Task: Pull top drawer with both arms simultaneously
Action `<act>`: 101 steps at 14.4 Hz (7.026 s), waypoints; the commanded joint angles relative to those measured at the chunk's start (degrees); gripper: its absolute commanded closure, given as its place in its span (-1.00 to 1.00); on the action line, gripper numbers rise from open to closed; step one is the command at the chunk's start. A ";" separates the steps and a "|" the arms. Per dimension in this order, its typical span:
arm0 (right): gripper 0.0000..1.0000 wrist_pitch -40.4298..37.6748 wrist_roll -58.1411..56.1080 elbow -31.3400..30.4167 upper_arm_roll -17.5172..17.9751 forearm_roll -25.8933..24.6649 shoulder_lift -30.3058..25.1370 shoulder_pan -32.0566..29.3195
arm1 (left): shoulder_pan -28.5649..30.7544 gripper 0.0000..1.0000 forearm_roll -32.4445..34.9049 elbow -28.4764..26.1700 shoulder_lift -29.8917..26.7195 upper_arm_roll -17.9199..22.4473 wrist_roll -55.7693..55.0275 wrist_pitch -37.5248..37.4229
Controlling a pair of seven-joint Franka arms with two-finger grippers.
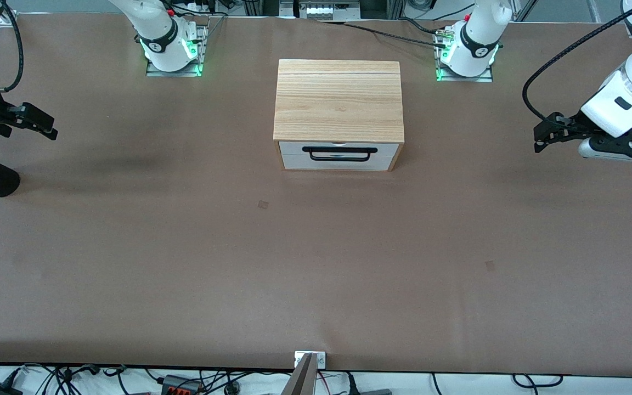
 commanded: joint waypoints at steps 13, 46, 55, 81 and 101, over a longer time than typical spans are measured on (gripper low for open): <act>-1.00 -1.03 0.32 -0.02 0.27 0.27 -0.23 -0.46 | 0.47 -1.00 0.16 1.77 0.90 -0.10 1.24 -1.77; -1.00 -1.99 -7.95 18.44 2.20 28.80 32.02 2.71 | 1.00 -1.00 -56.58 -1.72 24.89 -0.18 27.83 -14.43; -1.00 3.98 -28.93 3.07 4.22 59.30 32.91 7.62 | -2.07 -1.00 -75.68 -14.05 27.18 -2.64 47.65 -2.31; -0.65 2.58 -61.91 -8.28 6.15 103.72 43.19 25.91 | -2.61 0.01 -88.34 -20.73 33.69 -6.68 68.04 -0.62; 0.88 3.46 -62.00 -7.23 6.24 106.97 43.54 27.58 | -3.40 0.77 -88.34 -21.43 34.48 -7.13 68.13 -0.71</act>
